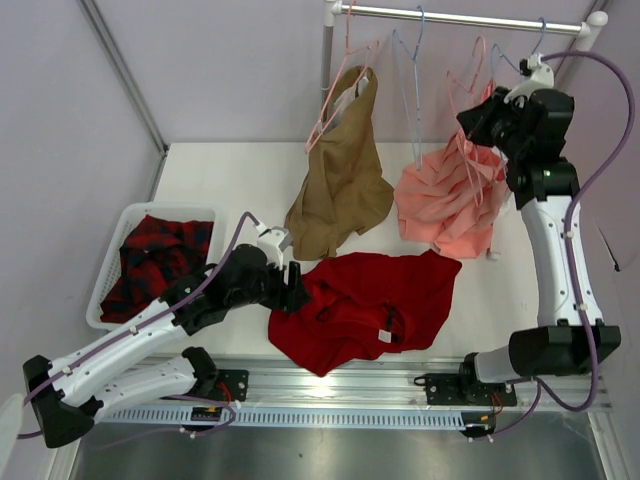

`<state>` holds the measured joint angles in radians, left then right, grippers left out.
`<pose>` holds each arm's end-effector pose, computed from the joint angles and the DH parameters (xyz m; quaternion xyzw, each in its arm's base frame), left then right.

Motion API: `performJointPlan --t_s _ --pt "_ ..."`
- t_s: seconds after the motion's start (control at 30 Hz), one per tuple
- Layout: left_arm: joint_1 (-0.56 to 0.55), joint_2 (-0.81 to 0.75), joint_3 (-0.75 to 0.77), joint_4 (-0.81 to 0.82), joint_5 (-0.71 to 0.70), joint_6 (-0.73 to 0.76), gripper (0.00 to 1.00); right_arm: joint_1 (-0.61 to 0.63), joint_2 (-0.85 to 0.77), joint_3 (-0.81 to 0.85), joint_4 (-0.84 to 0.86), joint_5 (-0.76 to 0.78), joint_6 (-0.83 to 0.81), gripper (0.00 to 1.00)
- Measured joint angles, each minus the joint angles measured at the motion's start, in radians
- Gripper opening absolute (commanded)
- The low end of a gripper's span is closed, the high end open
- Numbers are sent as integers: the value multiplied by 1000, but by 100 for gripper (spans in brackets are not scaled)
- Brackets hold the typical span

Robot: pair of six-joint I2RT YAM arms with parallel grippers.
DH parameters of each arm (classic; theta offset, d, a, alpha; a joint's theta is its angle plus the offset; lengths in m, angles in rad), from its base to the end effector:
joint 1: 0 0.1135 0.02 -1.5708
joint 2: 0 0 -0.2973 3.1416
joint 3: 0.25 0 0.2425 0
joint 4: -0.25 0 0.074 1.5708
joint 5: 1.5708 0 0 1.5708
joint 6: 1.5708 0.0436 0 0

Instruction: Place the skirt on the hanger

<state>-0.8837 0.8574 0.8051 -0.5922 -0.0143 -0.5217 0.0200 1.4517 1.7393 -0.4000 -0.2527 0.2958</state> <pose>0.1002 -0.1212 0.3153 0.1579 0.8806 -0.2838 0.3451 0.3082 0.0171 0.5198 0.0185 0.7443 0.1967 0.6380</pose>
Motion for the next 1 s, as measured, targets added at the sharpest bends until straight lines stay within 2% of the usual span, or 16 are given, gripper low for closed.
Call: performJointPlan --t_s 0.27,0.37,0.63,0.8,1.0 --pt "-5 -1 -1 31 51 8 65 0 -343 -330 -55 -50 71 0" --pt "-31 5 -1 49 53 8 64 2 -482 -402 -110 -90 98 0" --pt "-169 118 -1 60 -4 0 54 51 -719 -466 -332 -286 120 0" --pt "-211 188 -2 71 -40 -20 55 117 -792 -475 -469 -391 131 0" --pt "-229 282 -2 135 -60 -34 52 123 -861 -485 -614 -428 133 0"
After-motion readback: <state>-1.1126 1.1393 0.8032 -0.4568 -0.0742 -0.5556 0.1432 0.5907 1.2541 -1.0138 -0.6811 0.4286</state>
